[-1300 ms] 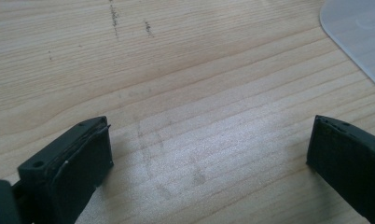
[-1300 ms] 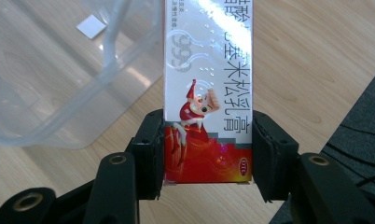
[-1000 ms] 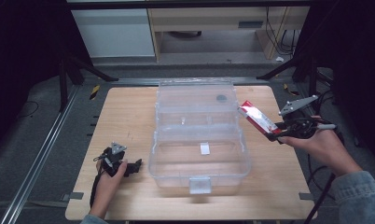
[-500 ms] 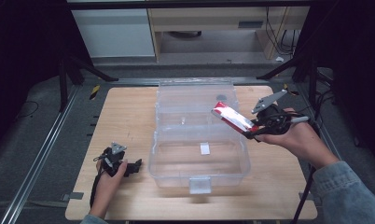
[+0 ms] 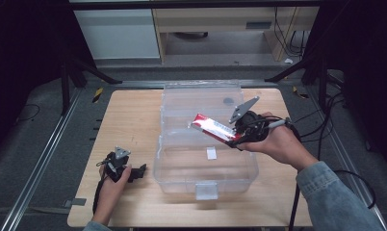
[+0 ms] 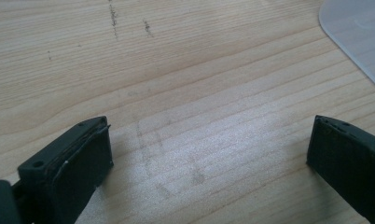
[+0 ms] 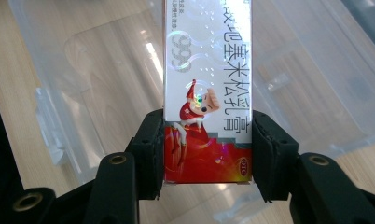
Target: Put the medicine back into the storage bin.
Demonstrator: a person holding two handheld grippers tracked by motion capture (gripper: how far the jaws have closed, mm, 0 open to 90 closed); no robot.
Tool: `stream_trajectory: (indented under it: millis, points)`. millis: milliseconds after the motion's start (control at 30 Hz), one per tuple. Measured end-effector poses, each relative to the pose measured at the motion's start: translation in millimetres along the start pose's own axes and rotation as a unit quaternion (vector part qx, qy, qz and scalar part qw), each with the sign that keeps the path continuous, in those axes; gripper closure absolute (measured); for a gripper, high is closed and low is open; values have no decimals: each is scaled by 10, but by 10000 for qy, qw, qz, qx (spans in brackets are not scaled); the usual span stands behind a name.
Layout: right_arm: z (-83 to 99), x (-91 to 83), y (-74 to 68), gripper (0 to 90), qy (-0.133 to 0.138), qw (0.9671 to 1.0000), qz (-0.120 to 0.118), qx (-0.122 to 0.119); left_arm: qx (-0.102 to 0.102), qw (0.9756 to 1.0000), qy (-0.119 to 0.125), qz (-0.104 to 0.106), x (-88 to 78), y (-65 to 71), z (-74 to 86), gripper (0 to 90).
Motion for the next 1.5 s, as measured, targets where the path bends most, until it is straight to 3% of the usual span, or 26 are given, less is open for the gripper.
stream_trajectory:
  millis: [467, 733, 1167, 1500]
  points:
    - [-297, 266, -244, 514, -80, 9983, -225, -526, 13, 10000, -3, 6, 0, -2, -1, 0]
    - [-418, 441, -427, 514, -214, 9950, -373, -903, 21, 10000, -3, 18, 1, -2, -2, 0]
    - [-468, 699, -614, 514, -425, 9891, -687, -1234, 31, 10000, -4, 21, 2, -3, -3, 0]
    - [-451, 839, -646, 514, -569, 9853, -781, -1412, 38, 10000, -2, 26, 2, -3, -4, 0]
Point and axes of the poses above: each handheld gripper's, and its own axes: x roughly forward along the jaws, z roughly out of its underside, y roughly to its right, the point moved 6 cm from there along x, roughly forward along the jaws, and after that the axes turned 10 degrees about -y, right-handed, at the moved point
